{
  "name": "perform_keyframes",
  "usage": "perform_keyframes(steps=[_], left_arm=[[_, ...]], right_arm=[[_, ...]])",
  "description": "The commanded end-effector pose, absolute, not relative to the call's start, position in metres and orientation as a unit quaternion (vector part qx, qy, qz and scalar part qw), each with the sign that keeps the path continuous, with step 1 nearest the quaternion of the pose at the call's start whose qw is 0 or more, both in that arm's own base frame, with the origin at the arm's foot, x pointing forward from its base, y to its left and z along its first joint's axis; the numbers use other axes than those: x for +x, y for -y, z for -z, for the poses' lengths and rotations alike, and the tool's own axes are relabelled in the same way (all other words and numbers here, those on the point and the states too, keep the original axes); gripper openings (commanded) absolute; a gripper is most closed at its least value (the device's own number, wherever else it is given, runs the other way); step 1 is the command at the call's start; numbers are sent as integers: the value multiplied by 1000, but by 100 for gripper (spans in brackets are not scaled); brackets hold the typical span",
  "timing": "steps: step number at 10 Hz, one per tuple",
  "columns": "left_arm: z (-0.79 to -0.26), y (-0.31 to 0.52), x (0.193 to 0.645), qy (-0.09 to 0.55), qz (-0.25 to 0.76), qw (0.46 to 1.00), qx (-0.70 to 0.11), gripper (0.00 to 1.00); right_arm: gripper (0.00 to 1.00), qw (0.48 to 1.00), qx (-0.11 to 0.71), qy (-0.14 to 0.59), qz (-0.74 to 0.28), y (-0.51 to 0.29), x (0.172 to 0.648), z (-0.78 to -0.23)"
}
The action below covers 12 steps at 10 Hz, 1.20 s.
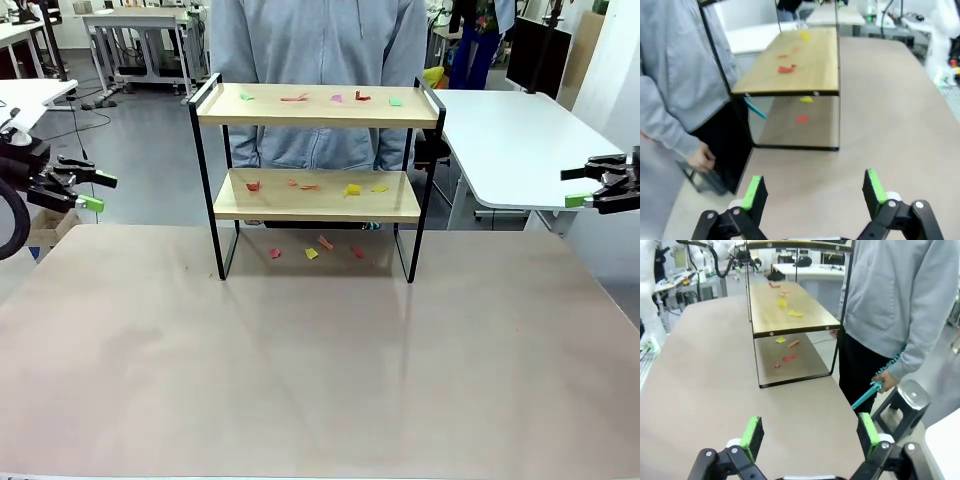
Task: Clean the shelf.
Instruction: Pick up the Duster handed by the human.
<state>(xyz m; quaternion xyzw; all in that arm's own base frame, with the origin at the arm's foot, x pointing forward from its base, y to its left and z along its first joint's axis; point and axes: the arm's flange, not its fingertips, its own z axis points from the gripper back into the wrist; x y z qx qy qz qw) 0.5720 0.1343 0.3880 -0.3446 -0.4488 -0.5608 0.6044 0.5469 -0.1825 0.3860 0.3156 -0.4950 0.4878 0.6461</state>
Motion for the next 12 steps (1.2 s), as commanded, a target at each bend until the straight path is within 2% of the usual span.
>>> perform_keyframes(steps=[1,3,4,5,7,12], left_arm=[[-375,-141,587,515,547,546,-371,100],[-357,-149,592,549,523,518,-396,100],[-356,-152,596,537,511,518,-426,100],[-359,-147,588,534,525,544,-378,100],[-359,-147,588,534,525,544,-378,100],[-358,-170,610,565,467,506,-454,100]], right_arm=[[100,618,319,529,-486,187,561,-379],[100,623,319,545,-461,184,561,-365],[100,634,337,528,-454,183,557,-372],[100,632,328,524,-468,186,561,-364],[100,632,328,524,-468,186,561,-364],[100,616,372,528,-452,186,592,-363]])
